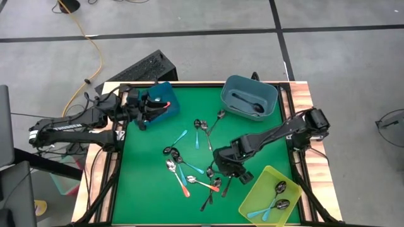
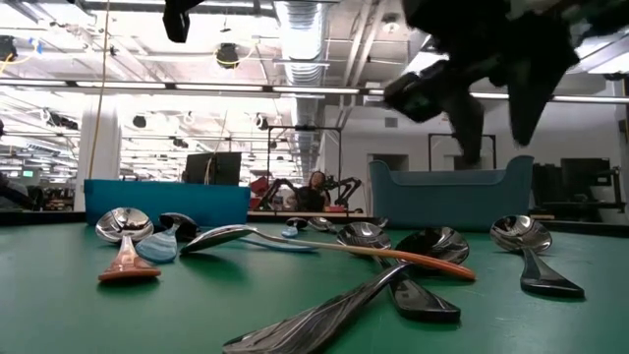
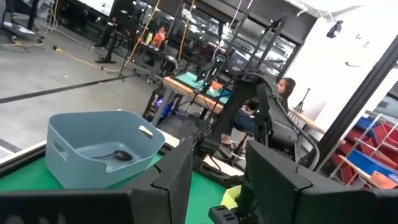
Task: Sort silverware by color (type)
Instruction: Put the black spoon into the blue bin
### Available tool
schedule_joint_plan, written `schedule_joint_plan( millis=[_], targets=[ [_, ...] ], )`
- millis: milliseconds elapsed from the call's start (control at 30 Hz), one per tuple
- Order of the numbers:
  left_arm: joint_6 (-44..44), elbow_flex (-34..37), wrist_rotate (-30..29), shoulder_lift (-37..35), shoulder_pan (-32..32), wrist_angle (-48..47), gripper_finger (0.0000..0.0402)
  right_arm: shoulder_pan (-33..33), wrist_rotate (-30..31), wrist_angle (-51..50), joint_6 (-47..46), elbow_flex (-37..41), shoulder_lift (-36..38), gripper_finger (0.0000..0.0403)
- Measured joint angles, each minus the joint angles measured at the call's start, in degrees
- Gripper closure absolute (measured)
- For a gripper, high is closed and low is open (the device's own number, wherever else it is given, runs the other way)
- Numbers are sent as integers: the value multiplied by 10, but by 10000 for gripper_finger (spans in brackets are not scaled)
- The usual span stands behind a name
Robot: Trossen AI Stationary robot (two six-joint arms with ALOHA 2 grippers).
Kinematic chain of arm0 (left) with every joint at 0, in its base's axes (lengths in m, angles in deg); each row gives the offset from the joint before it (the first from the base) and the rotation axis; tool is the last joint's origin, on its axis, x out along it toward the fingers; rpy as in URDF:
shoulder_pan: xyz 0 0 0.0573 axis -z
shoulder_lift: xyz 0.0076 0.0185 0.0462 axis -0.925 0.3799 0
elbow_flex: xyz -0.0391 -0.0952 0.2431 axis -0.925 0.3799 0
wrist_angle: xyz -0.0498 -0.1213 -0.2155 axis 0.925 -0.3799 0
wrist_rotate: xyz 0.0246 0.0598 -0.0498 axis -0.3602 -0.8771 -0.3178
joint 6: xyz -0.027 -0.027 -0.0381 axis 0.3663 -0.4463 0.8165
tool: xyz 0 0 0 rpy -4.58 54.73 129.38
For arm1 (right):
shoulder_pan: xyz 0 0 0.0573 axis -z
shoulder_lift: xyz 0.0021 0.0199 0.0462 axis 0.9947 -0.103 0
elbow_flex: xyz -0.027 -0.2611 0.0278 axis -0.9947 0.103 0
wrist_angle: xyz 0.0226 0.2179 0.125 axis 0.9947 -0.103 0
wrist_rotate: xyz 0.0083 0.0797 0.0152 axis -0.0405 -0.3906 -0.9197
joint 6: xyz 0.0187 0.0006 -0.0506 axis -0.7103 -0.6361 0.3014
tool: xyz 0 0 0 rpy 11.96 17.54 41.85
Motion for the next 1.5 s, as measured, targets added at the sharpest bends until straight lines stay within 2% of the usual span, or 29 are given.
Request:
schedule_joint_plan(
  millis=[233, 533, 1100, 1367, 1500],
  targets=[
    [0, 0, 0, 0, 0, -7, 267, -9, 44, -23, 57, 1, -25, 235],
    [0, 0, 0, 0, 0, -19, 267, -24, 60, -21, 62, 0, -28, 235],
    [0, 0, -26, 0, 0, -36, 267, -46, 73, 4, 58, 0, -33, 235],
    [-13, 0, -31, 0, 0, -42, 267, -52, 81, 45, 8, 1, -56, 235],
    [-15, 0, -31, 0, 0, -44, 267, -57, 86, 33, 2, 1, -56, 235]
  ],
)
